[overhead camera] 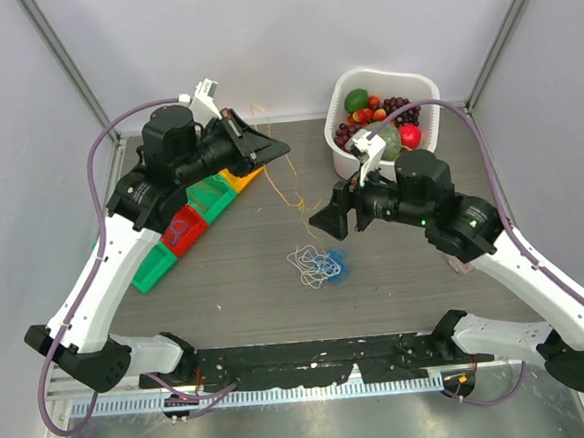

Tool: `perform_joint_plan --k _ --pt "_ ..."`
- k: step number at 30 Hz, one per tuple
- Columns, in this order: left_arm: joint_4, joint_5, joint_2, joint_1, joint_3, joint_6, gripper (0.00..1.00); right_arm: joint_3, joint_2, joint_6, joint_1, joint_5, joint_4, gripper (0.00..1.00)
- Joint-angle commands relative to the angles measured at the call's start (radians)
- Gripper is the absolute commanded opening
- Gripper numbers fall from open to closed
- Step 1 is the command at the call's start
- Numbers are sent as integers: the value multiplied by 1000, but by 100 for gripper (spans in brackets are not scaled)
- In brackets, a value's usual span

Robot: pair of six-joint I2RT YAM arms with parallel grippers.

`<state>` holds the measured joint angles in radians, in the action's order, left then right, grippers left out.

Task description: Untangle the cables

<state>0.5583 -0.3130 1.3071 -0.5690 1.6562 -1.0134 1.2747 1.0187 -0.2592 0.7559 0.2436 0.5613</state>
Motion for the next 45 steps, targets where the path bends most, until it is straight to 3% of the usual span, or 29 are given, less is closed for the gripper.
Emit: perform_joint_plan --k 1,8,12,16,18,23,28,34,37,40,44,45 --pt "-93 -127 -29 15 8 -161 0 5 44 107 37 7 -158 77" --pt "-107 -162 -29 17 5 -192 0 15 118 198 59 -98 -219 76" --pt "-126 -175 -29 18 7 -205 0 -18 133 180 57 -119 -303 64" --pt "-144 -182 -37 21 10 -212 0 -28 142 137 59 -220 -350 34" --pt "-211 -189 -45 21 4 -226 0 -5 153 115 59 -233 -336 2" --pt "-412 -186 -57 23 14 -269 0 228 152 11 59 -354 -255 1" --pt "-457 -158 -52 23 30 -245 0 503 199 -107 59 -311 -192 1" --pt "-302 -63 -107 23 -38 -87 0 448 169 -137 57 -484 -121 1" --pt "-287 -26 -166 23 -146 -54 0 423 147 -100 57 -471 -94 1" --pt "-278 -9 -215 23 -231 -50 11 411 132 -58 57 -484 -43 1" --pt "-181 -9 -241 23 -239 -22 58 380 110 -11 57 -484 -8 1" --pt "-137 0 -244 24 -225 8 63 379 110 6 57 -486 0 1"
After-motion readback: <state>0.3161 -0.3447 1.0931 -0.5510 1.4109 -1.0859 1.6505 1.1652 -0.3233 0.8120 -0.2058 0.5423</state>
